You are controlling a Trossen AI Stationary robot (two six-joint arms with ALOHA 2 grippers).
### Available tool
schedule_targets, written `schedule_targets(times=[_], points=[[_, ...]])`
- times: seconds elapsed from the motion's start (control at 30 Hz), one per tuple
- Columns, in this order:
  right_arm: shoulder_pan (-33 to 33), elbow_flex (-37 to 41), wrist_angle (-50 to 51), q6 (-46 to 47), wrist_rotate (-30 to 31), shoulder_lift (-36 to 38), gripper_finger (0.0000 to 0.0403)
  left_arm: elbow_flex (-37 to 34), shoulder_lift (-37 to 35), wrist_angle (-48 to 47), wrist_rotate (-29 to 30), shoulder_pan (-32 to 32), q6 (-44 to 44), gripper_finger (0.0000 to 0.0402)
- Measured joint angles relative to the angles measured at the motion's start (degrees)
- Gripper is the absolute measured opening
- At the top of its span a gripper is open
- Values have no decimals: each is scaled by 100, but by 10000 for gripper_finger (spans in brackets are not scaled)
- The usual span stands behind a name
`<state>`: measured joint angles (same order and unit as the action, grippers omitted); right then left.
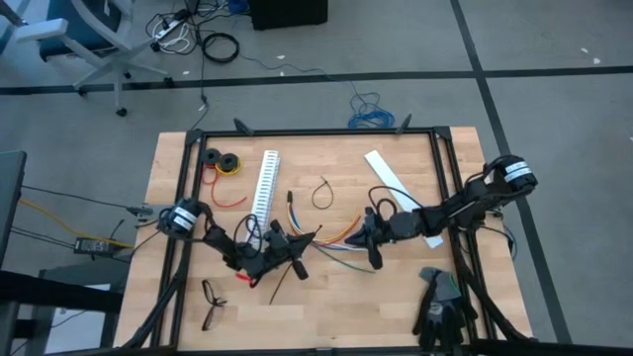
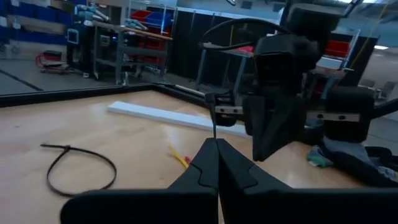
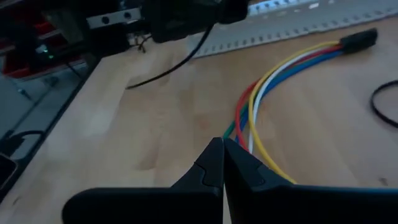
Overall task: Ziptie cables
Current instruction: Insert the black zip tie into the lock head
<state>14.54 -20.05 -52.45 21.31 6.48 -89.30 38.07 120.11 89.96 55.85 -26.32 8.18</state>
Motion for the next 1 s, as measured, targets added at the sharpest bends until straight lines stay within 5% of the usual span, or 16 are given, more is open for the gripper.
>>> schedule_targets(times=[0.3, 0.57, 0.8, 1.0], points=[[-227, 28, -102, -279, -445, 0, 0, 138, 0, 0, -1208, 565, -199, 0], [-235, 424, -537, -295, 540, 0, 0, 205, 0, 4, -1263, 606, -376, 0], [-294, 1391, -2533, 161, 599, -2, 0, 206, 0, 4, -1268, 645, -379, 0], [-461, 1107, -2697, 98, 504, -2, 4, 360, 0, 4, -1339, 801, -373, 0]])
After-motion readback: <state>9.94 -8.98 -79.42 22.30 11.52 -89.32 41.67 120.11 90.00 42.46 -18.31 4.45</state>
